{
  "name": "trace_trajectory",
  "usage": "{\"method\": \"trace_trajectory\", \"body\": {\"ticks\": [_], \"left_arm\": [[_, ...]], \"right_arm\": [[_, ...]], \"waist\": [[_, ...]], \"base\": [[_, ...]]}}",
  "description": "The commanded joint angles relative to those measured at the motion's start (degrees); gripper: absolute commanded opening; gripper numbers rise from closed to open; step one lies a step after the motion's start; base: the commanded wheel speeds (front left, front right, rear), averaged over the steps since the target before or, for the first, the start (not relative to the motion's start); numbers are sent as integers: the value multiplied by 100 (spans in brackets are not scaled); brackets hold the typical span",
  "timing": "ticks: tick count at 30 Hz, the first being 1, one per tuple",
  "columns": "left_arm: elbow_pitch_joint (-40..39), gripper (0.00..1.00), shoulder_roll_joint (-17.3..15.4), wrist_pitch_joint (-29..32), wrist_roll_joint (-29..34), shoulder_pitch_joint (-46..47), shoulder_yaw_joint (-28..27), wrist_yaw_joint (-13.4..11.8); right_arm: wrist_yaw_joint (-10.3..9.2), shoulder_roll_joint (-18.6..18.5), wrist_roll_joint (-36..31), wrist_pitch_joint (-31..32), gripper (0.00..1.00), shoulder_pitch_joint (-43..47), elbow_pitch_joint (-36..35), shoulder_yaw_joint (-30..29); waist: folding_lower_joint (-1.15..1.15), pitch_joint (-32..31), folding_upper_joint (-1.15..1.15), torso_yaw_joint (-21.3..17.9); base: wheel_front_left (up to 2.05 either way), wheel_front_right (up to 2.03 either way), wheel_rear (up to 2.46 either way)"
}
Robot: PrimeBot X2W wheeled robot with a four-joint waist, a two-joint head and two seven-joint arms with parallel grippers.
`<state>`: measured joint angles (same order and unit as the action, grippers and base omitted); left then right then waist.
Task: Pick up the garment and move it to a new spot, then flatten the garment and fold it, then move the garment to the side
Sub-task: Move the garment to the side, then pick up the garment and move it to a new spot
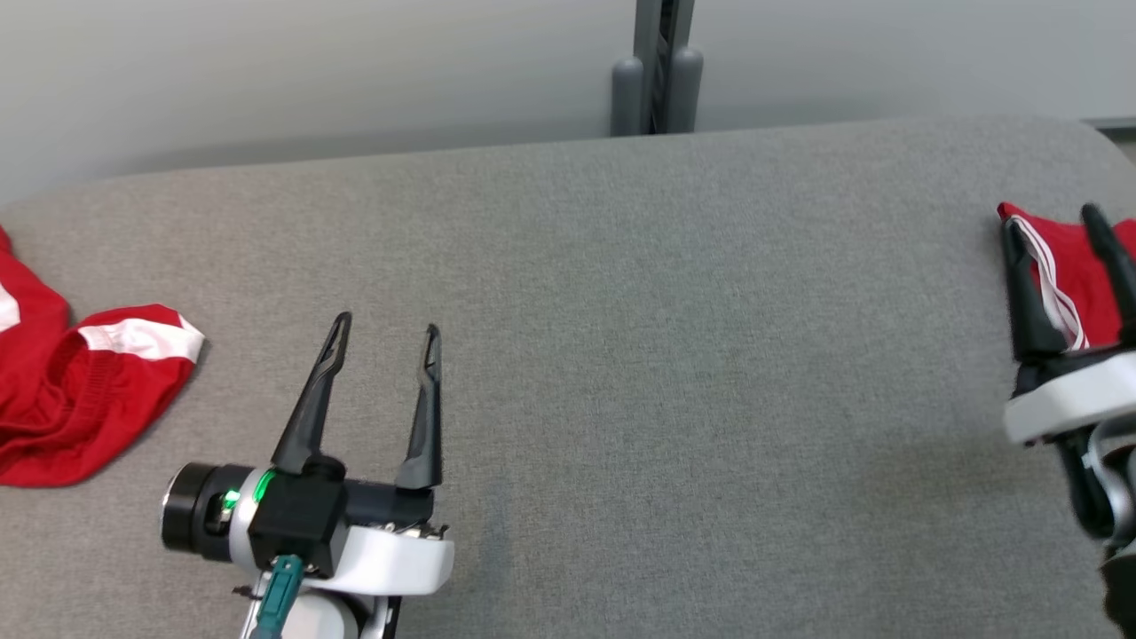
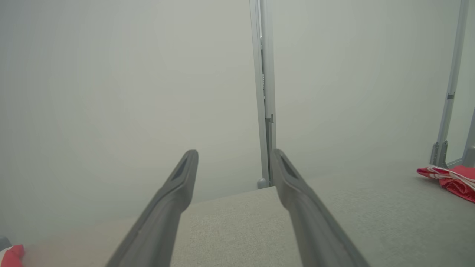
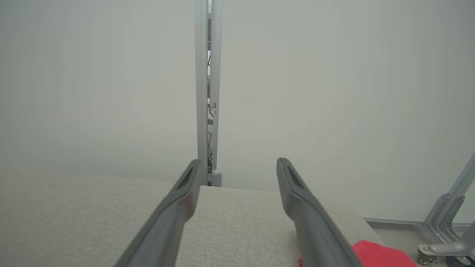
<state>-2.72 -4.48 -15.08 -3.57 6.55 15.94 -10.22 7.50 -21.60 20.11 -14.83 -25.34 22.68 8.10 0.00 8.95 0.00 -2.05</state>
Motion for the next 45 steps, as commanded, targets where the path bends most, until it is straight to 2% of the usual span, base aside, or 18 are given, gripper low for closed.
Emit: {"method": "trace_trajectory", "body": {"ticks": [1,5,9,16,25,45], "left_arm": [[-19,100,-33,-4,49,-123,-97,-24],[59,100,-43,-4,129,-411,-279,-56],[171,100,-40,-4,205,-673,-333,-21],[167,100,25,-4,234,-940,-369,-33],[276,100,93,-4,193,-990,-394,-10],[312,100,145,-4,176,-907,-365,122]], "right_arm": [[-2,146,-136,-45,100,219,-194,-131],[-2,705,-483,-44,100,803,-837,-491],[-2,1188,-738,-46,100,1302,-1160,-732],[-2,1603,-1148,-47,100,1968,-1340,-777],[-2,1820,-1293,-48,100,2263,-1400,-815],[-2,1853,-1238,-49,100,2167,-1310,-819]], "waist": [[0,-207,0,110],[0,-363,0,173],[0,-519,0,236],[0,-634,0,339],[0,-673,0,382],[0,-569,0,385]], "base": [[0,0,0],[0,0,0],[0,0,0],[0,0,0],[0,0,0],[0,0,0]]}}
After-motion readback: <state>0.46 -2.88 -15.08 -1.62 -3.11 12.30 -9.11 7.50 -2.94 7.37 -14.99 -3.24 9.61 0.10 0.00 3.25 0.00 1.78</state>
